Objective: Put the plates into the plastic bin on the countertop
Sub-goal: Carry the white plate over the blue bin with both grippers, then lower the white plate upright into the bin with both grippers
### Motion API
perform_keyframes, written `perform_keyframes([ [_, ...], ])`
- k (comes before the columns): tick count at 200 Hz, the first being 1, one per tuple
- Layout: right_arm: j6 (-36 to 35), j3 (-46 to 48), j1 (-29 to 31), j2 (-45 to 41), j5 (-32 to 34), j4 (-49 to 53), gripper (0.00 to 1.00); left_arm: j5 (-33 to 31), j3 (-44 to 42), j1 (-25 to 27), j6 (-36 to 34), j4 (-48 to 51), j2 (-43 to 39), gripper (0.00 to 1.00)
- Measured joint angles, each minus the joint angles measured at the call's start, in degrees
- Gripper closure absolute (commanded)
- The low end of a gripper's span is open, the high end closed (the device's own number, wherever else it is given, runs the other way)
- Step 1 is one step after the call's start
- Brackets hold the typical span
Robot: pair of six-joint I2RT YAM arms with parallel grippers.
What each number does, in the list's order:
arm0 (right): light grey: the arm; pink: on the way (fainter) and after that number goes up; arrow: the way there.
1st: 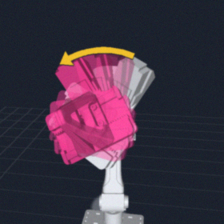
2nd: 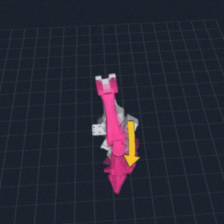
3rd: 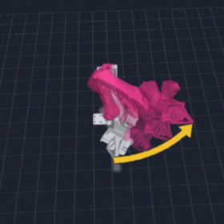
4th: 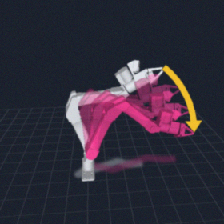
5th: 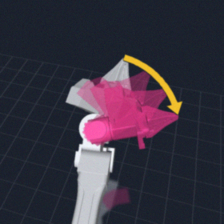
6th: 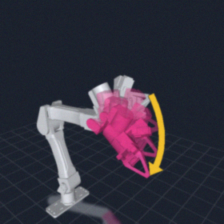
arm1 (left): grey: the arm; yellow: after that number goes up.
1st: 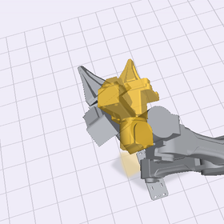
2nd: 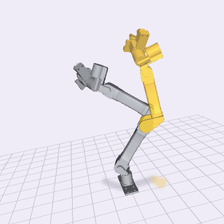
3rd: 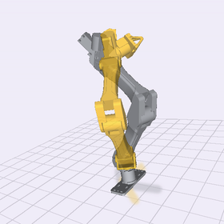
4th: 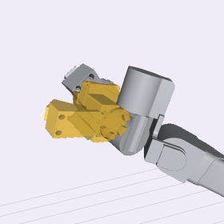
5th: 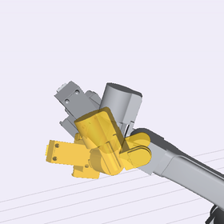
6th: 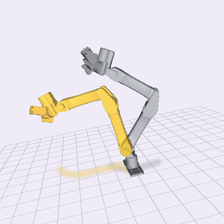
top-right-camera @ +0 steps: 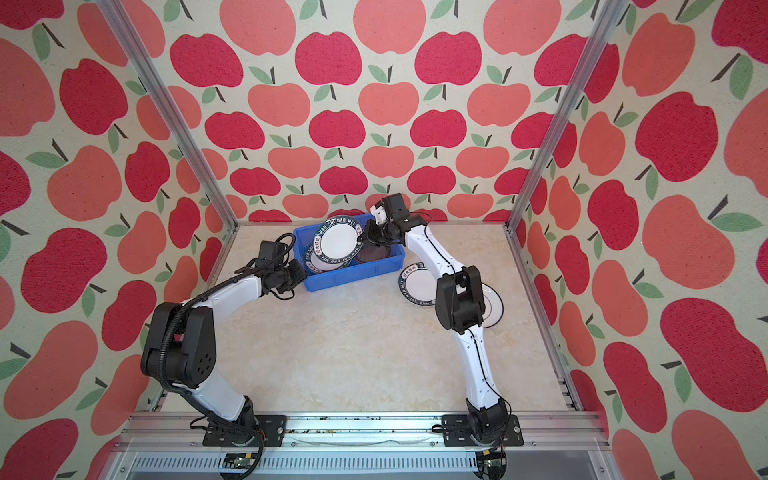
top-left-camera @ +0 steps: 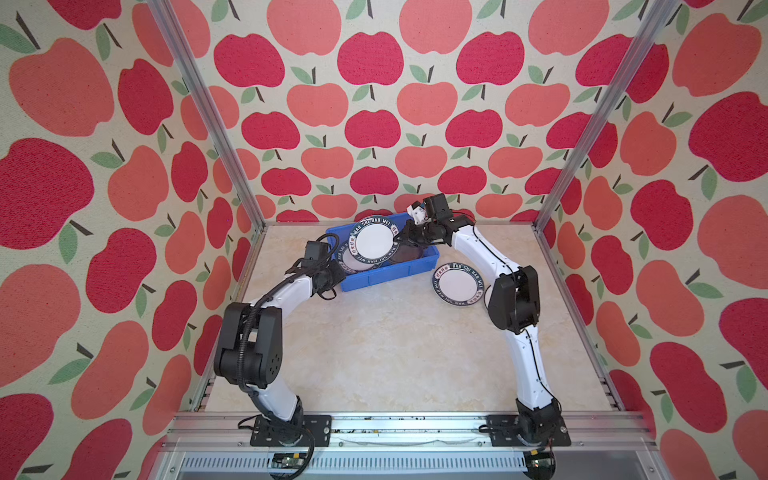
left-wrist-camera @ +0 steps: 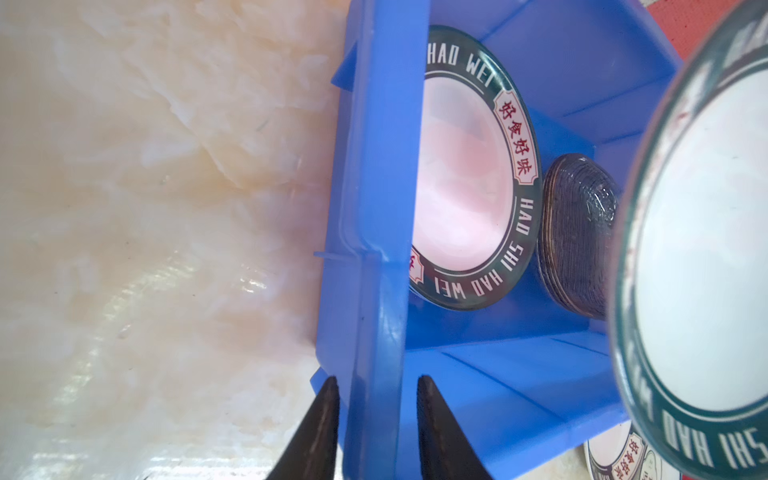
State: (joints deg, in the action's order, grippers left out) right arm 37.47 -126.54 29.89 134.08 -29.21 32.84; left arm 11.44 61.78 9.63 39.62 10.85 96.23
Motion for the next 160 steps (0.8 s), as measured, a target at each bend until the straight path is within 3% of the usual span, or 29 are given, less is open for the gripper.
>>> perform_keyframes([
  [8, -0.24, 0.0, 0.09, 0.24, 0.2, 0.37, 1.0, 0.22, -0.07, -0.04, 0.07, 0.04, 0.0, 0.87],
  [20, -0.59, 0.0, 0.11, 0.66, 0.24, 0.85, 1.0, 1.2, -0.2, -0.04, -0.35, -0.02, 0.0, 0.92],
  [24, -0.66, 0.0, 0.11, 0.79, 0.24, 1.03, 1.0, 1.44, -0.26, 0.02, -0.46, -0.15, -0.04, 1.0],
  [70, -1.42, 0.0, 0.11, 1.4, 0.24, 1.81, 1.0, 1.92, -4.04, 0.52, -0.13, -1.44, -3.13, 1.0],
  [147, -2.12, 0.66, 3.26, 3.17, 0.02, 1.81, 1.0, -1.14, -15.17, 4.28, 1.42, 3.26, -16.87, 1.0],
  [160, -2.36, 0.87, 4.22, 3.41, -0.92, 1.81, 1.0, -1.57, -16.24, 4.37, 1.38, 4.55, -18.69, 0.94],
])
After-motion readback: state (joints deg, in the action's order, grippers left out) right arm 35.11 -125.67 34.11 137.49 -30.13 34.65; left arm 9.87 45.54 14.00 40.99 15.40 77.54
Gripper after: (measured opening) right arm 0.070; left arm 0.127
